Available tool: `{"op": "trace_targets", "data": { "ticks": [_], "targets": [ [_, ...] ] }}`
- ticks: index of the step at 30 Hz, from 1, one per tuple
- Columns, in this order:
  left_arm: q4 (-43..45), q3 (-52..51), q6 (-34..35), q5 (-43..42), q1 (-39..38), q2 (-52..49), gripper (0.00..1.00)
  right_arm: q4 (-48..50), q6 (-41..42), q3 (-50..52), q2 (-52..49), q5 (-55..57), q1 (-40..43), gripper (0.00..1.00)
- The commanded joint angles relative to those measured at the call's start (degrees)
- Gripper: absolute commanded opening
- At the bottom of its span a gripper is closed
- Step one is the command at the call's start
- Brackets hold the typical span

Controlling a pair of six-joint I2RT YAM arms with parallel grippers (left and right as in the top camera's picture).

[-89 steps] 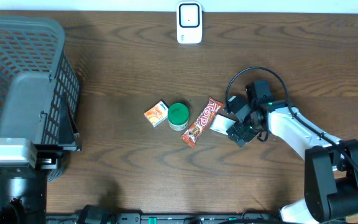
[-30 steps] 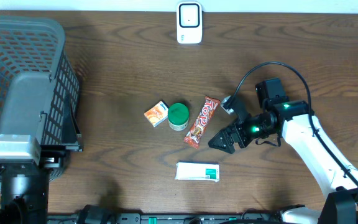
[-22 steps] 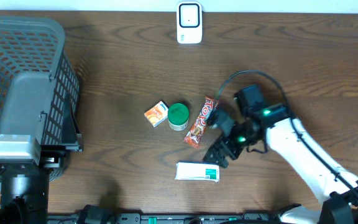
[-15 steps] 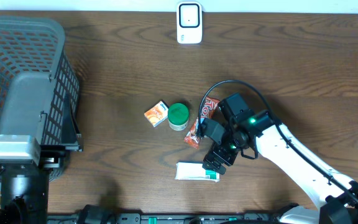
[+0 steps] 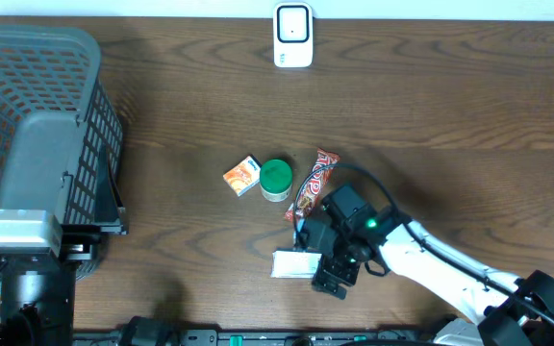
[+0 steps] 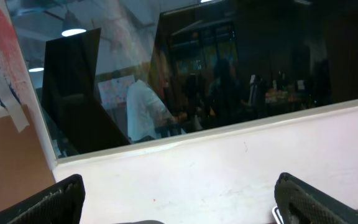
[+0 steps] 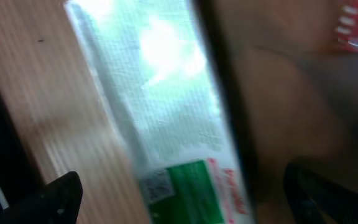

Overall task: Scan the item barcode
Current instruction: 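Regrasp the Panadol box from above with the right gripper, then lift the Panadol box upright with the right gripper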

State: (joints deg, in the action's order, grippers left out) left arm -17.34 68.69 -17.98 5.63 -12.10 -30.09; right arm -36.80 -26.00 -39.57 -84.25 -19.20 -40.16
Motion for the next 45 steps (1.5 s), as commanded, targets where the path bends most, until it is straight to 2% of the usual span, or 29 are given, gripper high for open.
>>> {"op": "trace_targets", "data": {
  "ticks": [1, 13, 17, 19, 20, 21, 25, 29, 30, 33, 34, 38, 45],
  "targets": [
    [0.3, -0.2, 0.3, -0.7, 0.3, 0.8, 0.95, 0.8, 1.9, 0.8, 0.3, 5.5, -3.9, 0.99],
    [0.3, -0.2, 0.3, -0.7, 0.3, 0.8, 0.95, 8.2, 4.5, 3.8, -3.0, 10.9, -6.8, 0.99],
    [0.3, -0.2, 0.3, -0.7, 0.3, 0.8, 0.95, 9.6, 4.5, 3.7, -7.0, 11.6, -6.8, 0.9],
    [0.3, -0.2, 0.3, -0.7, 0.3, 0.8, 0.95, 10.3, 4.6, 3.7, -9.5, 11.6, -6.8, 0.82],
    [0.3, -0.2, 0.3, -0.7, 0.3, 0.8, 0.95, 10.3, 4.6, 3.7, -10.1, 11.6, -6.8, 0.73],
    [0.3, -0.2, 0.3, -0.7, 0.3, 0.8, 0.95, 10.2, 4.9, 3.7, -10.6, 11.6, -6.8, 0.58],
    [0.3, -0.2, 0.3, -0.7, 0.3, 0.8, 0.95, 10.0, 7.5, 3.7, -10.5, 11.6, -6.8, 0.43],
    [0.3, -0.2, 0.3, -0.7, 0.3, 0.8, 0.95, 8.8, 8.7, 2.6, -10.5, 11.6, -6.8, 0.41],
    [0.3, -0.2, 0.3, -0.7, 0.3, 0.8, 0.95, 7.5, 8.7, 1.6, -10.5, 11.5, -6.8, 0.34],
    [0.3, -0.2, 0.3, -0.7, 0.3, 0.8, 0.95, 4.8, 10.2, -1.2, -10.5, 9.7, -6.8, 0.24],
    [0.3, -0.2, 0.3, -0.7, 0.3, 0.8, 0.95, 2.5, 10.1, -3.8, -10.5, 5.2, -6.7, 0.22],
    [0.3, -0.2, 0.3, -0.7, 0.3, 0.8, 0.95, -1.5, 10.1, -9.4, -10.5, -6.8, -5.6, 0.22],
    [0.3, -0.2, 0.3, -0.7, 0.3, 0.8, 0.95, -9.4, 10.1, -18.6, -10.4, -18.4, -2.4, 0.2]
  ]
}}
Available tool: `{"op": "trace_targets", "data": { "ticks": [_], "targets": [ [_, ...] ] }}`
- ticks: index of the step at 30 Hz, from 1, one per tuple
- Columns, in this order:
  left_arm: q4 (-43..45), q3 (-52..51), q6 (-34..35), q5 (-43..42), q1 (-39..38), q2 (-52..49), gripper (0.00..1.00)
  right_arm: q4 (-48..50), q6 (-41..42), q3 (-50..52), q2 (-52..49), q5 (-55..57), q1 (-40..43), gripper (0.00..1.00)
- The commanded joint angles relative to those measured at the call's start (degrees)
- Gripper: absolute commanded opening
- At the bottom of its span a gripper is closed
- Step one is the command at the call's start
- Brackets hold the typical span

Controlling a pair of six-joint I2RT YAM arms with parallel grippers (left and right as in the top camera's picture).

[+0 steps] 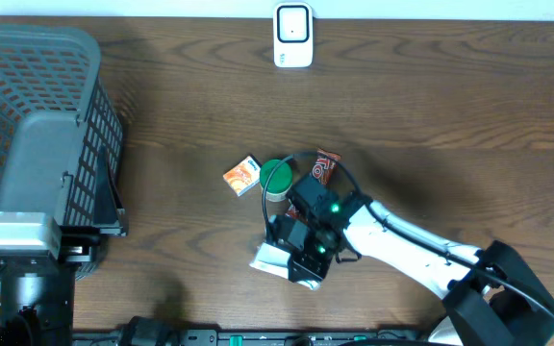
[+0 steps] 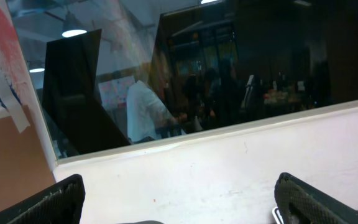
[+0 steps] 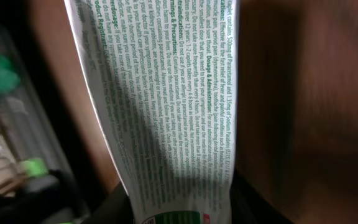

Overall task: Scan the item barcode
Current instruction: 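Lift the Panadol box upright with the right gripper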

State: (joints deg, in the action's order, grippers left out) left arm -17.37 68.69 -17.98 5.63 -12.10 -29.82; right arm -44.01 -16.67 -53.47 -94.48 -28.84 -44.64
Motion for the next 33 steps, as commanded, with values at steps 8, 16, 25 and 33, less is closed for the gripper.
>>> {"op": "trace_targets", "data": {
  "ticks": [8, 16, 25, 33],
  "targets": [
    [0.3, -0.2, 0.3, -0.7, 0.3, 0.5, 0.95, -11.0, 0.8, -12.5, -0.2, -24.4, 12.1, 0.22],
    [0.3, -0.2, -0.4, -0.4, 0.3, 1.3, 0.95, -13.5, -1.8, -13.6, -0.2, -39.4, 23.1, 0.24],
    [-0.2, -7.4, 4.6, 6.1, -1.4, 2.4, 0.95, -17.4, -5.3, -13.6, 0.2, -41.8, 25.5, 0.24],
    [6.6, -7.5, 2.7, 15.5, -1.4, 2.2, 0.95, -18.6, -6.6, -13.6, 0.6, -41.7, 25.5, 0.24]
  ]
}}
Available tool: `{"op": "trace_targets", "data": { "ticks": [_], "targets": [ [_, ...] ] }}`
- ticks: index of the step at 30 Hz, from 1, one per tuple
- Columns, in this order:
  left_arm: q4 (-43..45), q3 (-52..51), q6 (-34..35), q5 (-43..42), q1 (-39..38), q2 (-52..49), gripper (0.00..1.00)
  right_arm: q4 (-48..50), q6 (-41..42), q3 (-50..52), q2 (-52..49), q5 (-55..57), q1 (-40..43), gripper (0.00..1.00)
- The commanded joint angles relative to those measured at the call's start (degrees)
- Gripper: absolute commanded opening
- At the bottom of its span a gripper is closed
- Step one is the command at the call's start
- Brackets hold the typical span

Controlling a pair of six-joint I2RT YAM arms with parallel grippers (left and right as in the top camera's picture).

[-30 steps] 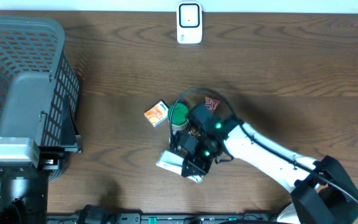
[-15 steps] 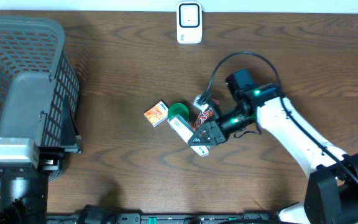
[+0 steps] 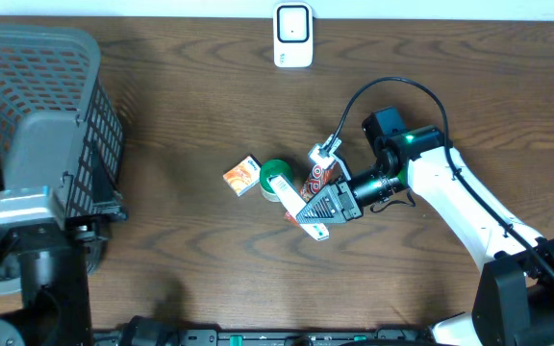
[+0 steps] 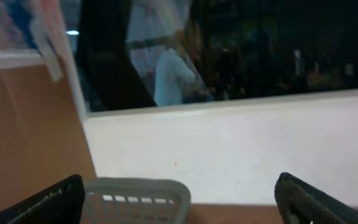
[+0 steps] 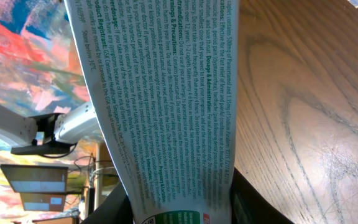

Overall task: Scan the item barcode
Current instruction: 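Lift the Panadol box upright with the right gripper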

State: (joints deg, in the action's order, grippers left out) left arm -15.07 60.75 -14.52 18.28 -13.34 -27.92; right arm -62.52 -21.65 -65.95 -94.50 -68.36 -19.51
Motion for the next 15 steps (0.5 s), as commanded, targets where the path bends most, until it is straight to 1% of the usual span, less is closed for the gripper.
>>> {"op": "trace_targets", "data": {
  "ticks": [1, 4, 6, 7, 10, 15],
  "targets": [
    [7.3, 0.4, -2.8, 2.8, -0.2, 0.3, 0.95, -0.2, -1.6, -1.1, 0.7, -2.2, 0.3, 0.24],
    [8.9, 0.5, -3.9, 3.3, -0.2, 0.3, 0.95, -0.7, -1.6, -1.1, 0.7, -2.2, 0.3, 0.24],
    [5.5, 0.5, -3.8, 7.4, -0.2, 0.5, 0.95, -1.7, -1.6, -1.1, 0.7, -2.2, 0.3, 0.24],
    [4.1, 0.2, -3.8, 7.3, 0.0, 1.2, 0.95, -2.2, -1.6, -1.1, 0.7, -2.0, 0.3, 0.24],
    [4.0, -0.8, -3.8, 4.1, 0.3, 4.6, 0.95, -3.6, -3.0, -1.1, 0.7, -0.3, 0.3, 0.25],
    [4.2, -4.8, -3.8, -3.7, 2.8, 17.2, 0.95, -3.7, -3.3, -1.1, 0.7, 0.9, 0.3, 0.25]
  ]
}}
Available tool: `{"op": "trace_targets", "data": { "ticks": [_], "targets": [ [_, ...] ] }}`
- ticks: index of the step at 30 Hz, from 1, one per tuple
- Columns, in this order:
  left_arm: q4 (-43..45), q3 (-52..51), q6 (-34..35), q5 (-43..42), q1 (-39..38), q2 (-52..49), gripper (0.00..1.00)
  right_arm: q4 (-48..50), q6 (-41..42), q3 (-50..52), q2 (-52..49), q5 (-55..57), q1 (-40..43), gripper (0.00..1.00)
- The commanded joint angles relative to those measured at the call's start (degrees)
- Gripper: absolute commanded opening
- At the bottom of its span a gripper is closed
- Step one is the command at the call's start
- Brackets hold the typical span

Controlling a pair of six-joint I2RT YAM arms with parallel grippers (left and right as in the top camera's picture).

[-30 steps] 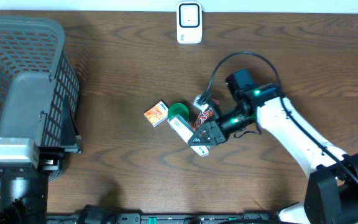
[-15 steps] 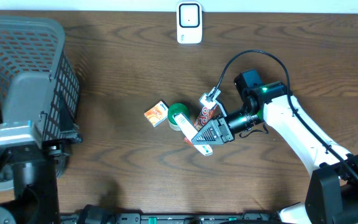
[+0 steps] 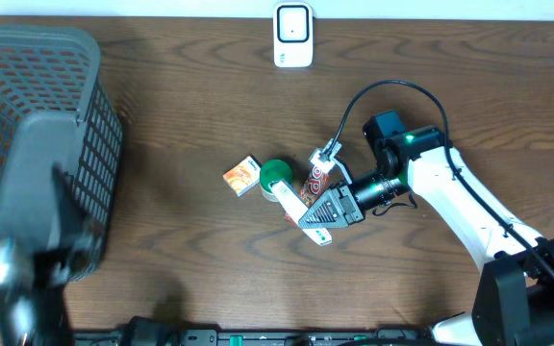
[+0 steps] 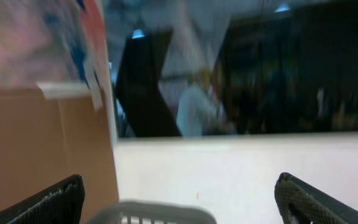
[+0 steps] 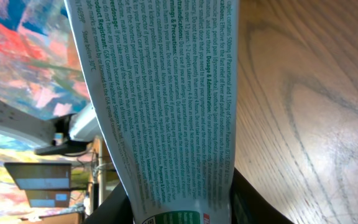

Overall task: Scan the item barcode
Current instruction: 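Lift the Panadol box upright with the right gripper, then carry the Panadol box to the white scanner at the back edge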

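Note:
My right gripper (image 3: 333,210) is shut on a white medicine box (image 3: 317,217) with green print, held off the table near the middle, just right of the other items. The right wrist view is filled by the box (image 5: 160,106), its small-print face toward the camera. A white barcode scanner (image 3: 293,36) stands at the table's far edge. My left gripper (image 4: 179,199) is open over the basket at the far left, facing a white wall, and holds nothing.
A dark grey mesh basket (image 3: 37,144) fills the left side. Near the middle lie an orange box (image 3: 241,176), a green-lidded tub (image 3: 276,177) and a red snack wrapper (image 3: 317,173) close to the held box. The dark wood table (image 3: 450,86) spans the frame.
The right gripper and its box have hardly moved. The left arm has shifted over the basket, blurred in the overhead view, and its camera faces further left along the wall.
The right gripper was low over the white box lying flat at the front of the table. It then had the box between its fingers there. Then the box was up off the table beside the snack wrapper, where it stays now; the left arm began to move.

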State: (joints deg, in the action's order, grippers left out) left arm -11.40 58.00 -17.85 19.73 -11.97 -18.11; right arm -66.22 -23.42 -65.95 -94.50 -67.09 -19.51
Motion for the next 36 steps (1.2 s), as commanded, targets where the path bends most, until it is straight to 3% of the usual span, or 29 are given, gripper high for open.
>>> {"op": "trace_targets", "data": {
  "ticks": [1, 6, 18, 22, 28, 34, 36],
  "targets": [
    [0.7, -2.8, -0.5, -5.4, 1.7, 9.4, 0.95, 0.0, -1.5, -1.1, 0.7, -0.4, 0.3, 0.25],
    [1.2, -7.5, -0.5, -5.4, 1.7, 18.1, 0.95, -1.7, -1.5, -1.1, 0.9, -0.5, 0.3, 0.23],
    [3.5, -17.5, -0.5, -5.6, 1.9, 17.7, 0.95, -1.8, -2.4, -1.1, 1.8, -0.5, 0.3, 0.23],
    [3.6, -23.4, 8.3, -5.6, 1.9, 17.6, 0.95, -1.8, -2.4, -1.1, 2.0, -0.6, 0.3, 0.22],
    [3.5, -28.6, 10.0, -5.6, 1.9, 17.5, 0.95, -2.7, -2.0, -1.1, 2.0, -1.0, 0.3, 0.22],
    [-5.6, -28.7, 10.1, -5.6, 1.9, 17.5, 0.95, 5.0, -1.0, -2.0, 2.0, 1.6, 1.2, 0.22],
    [-9.0, -28.7, 10.1, -5.6, 1.9, 17.5, 0.95, 10.7, 4.9, -3.8, 2.0, 8.9, 2.0, 0.23]
  ]
}}
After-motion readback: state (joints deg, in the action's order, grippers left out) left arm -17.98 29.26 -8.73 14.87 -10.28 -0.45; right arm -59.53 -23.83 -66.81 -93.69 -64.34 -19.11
